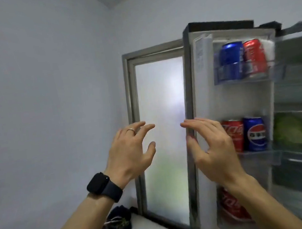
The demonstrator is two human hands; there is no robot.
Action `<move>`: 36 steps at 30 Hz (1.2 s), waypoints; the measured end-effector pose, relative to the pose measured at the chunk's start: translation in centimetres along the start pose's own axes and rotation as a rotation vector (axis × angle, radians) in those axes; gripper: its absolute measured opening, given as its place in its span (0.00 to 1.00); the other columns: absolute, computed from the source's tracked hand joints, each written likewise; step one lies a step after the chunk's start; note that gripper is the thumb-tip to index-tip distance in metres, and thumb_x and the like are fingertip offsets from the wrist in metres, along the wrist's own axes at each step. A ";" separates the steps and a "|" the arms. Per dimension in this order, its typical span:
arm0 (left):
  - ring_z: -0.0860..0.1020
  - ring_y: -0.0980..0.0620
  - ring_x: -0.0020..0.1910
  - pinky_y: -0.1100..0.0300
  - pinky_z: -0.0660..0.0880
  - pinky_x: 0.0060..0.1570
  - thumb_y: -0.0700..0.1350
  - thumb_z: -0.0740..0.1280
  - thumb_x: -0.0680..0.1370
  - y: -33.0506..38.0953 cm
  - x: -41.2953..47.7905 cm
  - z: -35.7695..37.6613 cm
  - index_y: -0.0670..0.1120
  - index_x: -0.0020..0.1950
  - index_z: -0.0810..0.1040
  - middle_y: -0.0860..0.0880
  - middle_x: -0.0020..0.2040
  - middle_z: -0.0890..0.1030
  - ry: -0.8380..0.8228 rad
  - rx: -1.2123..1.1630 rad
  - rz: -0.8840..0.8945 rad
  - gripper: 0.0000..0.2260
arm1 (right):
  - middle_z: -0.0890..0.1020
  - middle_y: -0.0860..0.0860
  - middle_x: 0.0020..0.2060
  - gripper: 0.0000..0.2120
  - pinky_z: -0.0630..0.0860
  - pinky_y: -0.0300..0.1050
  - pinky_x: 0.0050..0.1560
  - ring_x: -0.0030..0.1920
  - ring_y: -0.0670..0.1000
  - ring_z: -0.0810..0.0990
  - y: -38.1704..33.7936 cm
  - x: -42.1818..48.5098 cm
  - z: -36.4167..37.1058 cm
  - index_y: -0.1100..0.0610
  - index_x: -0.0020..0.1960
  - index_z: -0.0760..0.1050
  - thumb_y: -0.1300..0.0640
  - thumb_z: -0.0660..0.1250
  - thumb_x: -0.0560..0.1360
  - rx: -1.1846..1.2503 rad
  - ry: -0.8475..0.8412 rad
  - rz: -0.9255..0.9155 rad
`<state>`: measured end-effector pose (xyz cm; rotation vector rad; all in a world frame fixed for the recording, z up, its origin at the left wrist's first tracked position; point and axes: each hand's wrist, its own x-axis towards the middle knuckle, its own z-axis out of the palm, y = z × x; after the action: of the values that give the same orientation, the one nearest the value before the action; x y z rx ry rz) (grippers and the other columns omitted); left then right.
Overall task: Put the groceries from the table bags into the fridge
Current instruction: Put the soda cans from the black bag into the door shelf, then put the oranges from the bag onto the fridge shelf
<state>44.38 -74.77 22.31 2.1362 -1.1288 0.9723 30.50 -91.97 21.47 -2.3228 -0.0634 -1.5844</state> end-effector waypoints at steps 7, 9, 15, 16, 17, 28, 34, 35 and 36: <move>0.68 0.50 0.70 0.55 0.61 0.71 0.53 0.65 0.78 -15.3 -20.0 -5.5 0.57 0.73 0.70 0.51 0.72 0.72 -0.264 0.082 -0.306 0.22 | 0.79 0.39 0.60 0.15 0.60 0.25 0.65 0.66 0.44 0.73 -13.1 -10.5 13.3 0.49 0.62 0.80 0.59 0.71 0.77 0.146 -0.321 0.106; 0.67 0.50 0.71 0.55 0.60 0.72 0.54 0.64 0.79 -19.1 -25.3 -7.6 0.58 0.73 0.70 0.51 0.72 0.71 -0.329 0.100 -0.404 0.22 | 0.79 0.38 0.60 0.14 0.61 0.25 0.65 0.65 0.42 0.73 -17.0 -13.6 17.2 0.48 0.62 0.81 0.58 0.71 0.77 0.217 -0.417 0.121; 0.66 0.52 0.71 0.55 0.61 0.70 0.54 0.62 0.79 -26.7 -39.7 -14.6 0.59 0.73 0.69 0.54 0.73 0.70 -0.448 0.185 -0.654 0.21 | 0.79 0.36 0.58 0.15 0.65 0.32 0.65 0.65 0.43 0.74 -27.7 -21.9 27.7 0.47 0.61 0.81 0.58 0.71 0.77 0.387 -0.641 0.161; 0.66 0.52 0.72 0.54 0.62 0.71 0.54 0.62 0.79 -27.7 -41.8 -15.5 0.59 0.72 0.69 0.54 0.73 0.70 -0.462 0.190 -0.688 0.21 | 0.79 0.36 0.58 0.14 0.65 0.31 0.65 0.64 0.43 0.74 -29.3 -23.1 29.2 0.47 0.61 0.81 0.58 0.71 0.77 0.405 -0.677 0.159; 0.65 0.52 0.72 0.54 0.62 0.72 0.54 0.62 0.79 -28.8 -43.8 -16.4 0.59 0.72 0.69 0.54 0.73 0.70 -0.476 0.190 -0.725 0.21 | 0.79 0.36 0.58 0.14 0.64 0.30 0.64 0.63 0.44 0.74 -30.8 -24.2 30.7 0.47 0.61 0.81 0.58 0.71 0.77 0.425 -0.715 0.153; 0.70 0.51 0.68 0.56 0.68 0.66 0.53 0.63 0.80 -39.4 -56.6 -19.9 0.58 0.72 0.70 0.54 0.71 0.71 -0.610 0.235 -1.000 0.20 | 0.79 0.44 0.63 0.16 0.62 0.30 0.59 0.66 0.47 0.73 -39.0 -33.2 45.5 0.46 0.66 0.77 0.52 0.67 0.79 0.491 -1.217 0.128; 0.73 0.51 0.65 0.56 0.70 0.64 0.51 0.63 0.80 -45.9 -58.5 -18.4 0.56 0.71 0.72 0.53 0.69 0.73 -0.623 0.251 -1.039 0.19 | 0.78 0.43 0.65 0.19 0.69 0.40 0.62 0.66 0.48 0.73 -39.1 -35.3 54.4 0.45 0.69 0.73 0.48 0.64 0.79 0.470 -1.394 0.123; 0.73 0.51 0.65 0.56 0.70 0.64 0.51 0.63 0.79 -47.0 -58.6 -18.1 0.55 0.71 0.72 0.53 0.69 0.73 -0.636 0.252 -1.041 0.19 | 0.78 0.44 0.65 0.19 0.70 0.41 0.62 0.66 0.48 0.73 -39.1 -35.4 55.8 0.45 0.70 0.72 0.48 0.64 0.79 0.464 -1.419 0.129; 0.73 0.51 0.65 0.56 0.71 0.64 0.51 0.63 0.79 -48.1 -58.8 -17.8 0.55 0.71 0.72 0.53 0.68 0.74 -0.654 0.258 -1.034 0.19 | 0.78 0.44 0.65 0.20 0.71 0.42 0.63 0.65 0.48 0.74 -39.1 -35.6 57.1 0.46 0.70 0.72 0.48 0.64 0.79 0.457 -1.440 0.136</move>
<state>56.17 -9.77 -19.24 2.8073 0.0172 -0.0805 59.72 -33.11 -20.32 -2.4374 -0.4970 0.3792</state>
